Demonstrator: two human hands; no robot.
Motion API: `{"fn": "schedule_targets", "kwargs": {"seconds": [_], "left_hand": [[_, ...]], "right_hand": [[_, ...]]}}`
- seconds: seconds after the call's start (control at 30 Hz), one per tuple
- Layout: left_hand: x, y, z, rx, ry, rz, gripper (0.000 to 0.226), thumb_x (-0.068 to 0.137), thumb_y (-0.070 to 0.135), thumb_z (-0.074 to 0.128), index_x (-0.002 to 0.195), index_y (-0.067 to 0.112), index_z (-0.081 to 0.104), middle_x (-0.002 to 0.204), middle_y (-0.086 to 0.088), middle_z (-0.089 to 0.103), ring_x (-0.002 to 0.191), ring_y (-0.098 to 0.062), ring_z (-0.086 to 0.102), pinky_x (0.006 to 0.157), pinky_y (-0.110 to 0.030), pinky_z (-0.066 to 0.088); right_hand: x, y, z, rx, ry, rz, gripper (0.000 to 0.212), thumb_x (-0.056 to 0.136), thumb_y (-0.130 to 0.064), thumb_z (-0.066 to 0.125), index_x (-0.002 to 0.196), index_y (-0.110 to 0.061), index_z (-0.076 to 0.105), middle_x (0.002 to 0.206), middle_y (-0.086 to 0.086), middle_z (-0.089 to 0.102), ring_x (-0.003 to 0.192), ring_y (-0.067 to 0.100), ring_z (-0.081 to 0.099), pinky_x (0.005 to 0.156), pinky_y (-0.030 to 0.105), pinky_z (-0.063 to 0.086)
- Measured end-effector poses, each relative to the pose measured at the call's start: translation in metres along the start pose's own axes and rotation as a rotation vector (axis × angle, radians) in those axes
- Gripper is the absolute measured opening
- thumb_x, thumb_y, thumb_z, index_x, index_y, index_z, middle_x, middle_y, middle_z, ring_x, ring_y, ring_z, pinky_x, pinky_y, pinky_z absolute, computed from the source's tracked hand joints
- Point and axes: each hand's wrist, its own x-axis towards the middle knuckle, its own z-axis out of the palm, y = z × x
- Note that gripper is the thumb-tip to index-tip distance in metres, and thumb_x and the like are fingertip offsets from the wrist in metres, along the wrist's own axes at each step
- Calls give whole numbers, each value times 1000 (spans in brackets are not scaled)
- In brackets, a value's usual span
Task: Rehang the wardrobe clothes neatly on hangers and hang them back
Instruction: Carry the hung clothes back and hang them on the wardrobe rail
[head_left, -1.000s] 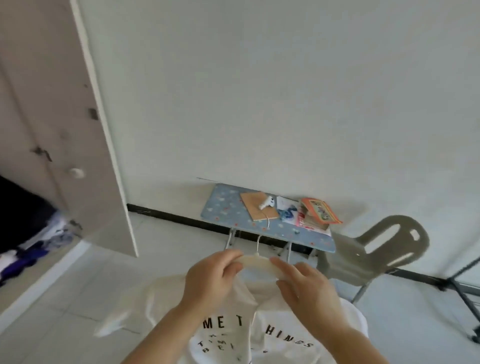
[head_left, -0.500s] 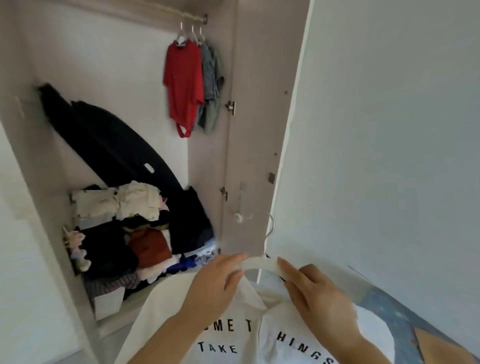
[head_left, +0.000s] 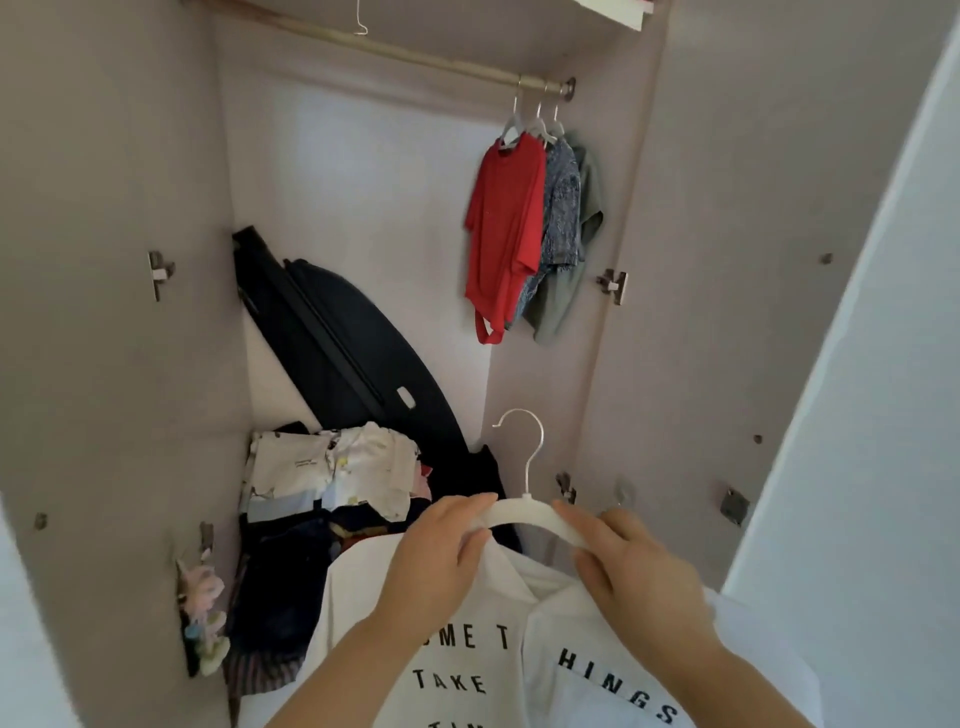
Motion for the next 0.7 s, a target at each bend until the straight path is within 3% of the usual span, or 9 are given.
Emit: {"fn": "schedule_targets", "kwargs": {"seconds": [0.4, 0.6, 0.7], "left_hand": [[209, -90, 1, 140, 84, 39, 40, 93, 22, 50, 132, 28, 46, 124, 17, 42, 113, 1, 40, 85, 9, 17], [312, -121, -22, 254, 165, 51, 42, 91, 18, 52, 131, 28, 47, 128, 13, 45, 117, -6, 42, 94, -14, 31], [362, -131, -42, 279, 212, 55, 44, 91, 16, 54, 132, 28, 45, 123, 16, 44, 118, -5, 42, 91, -6, 25]], "right_hand": [[232, 28, 29, -46, 57, -40, 42, 95, -38, 33, 134, -52, 26, 117, -11, 40, 89, 14, 57, 63, 26, 44], [362, 44, 23, -41, 162, -124, 43, 94, -33, 36, 135, -47, 29, 121, -10, 39, 99, 15, 56, 68, 28, 46], [427, 48, 13, -1, 222, -130, 41, 94, -29, 40, 132, -43, 34, 118, -6, 42, 99, 18, 57, 70, 31, 49]]}}
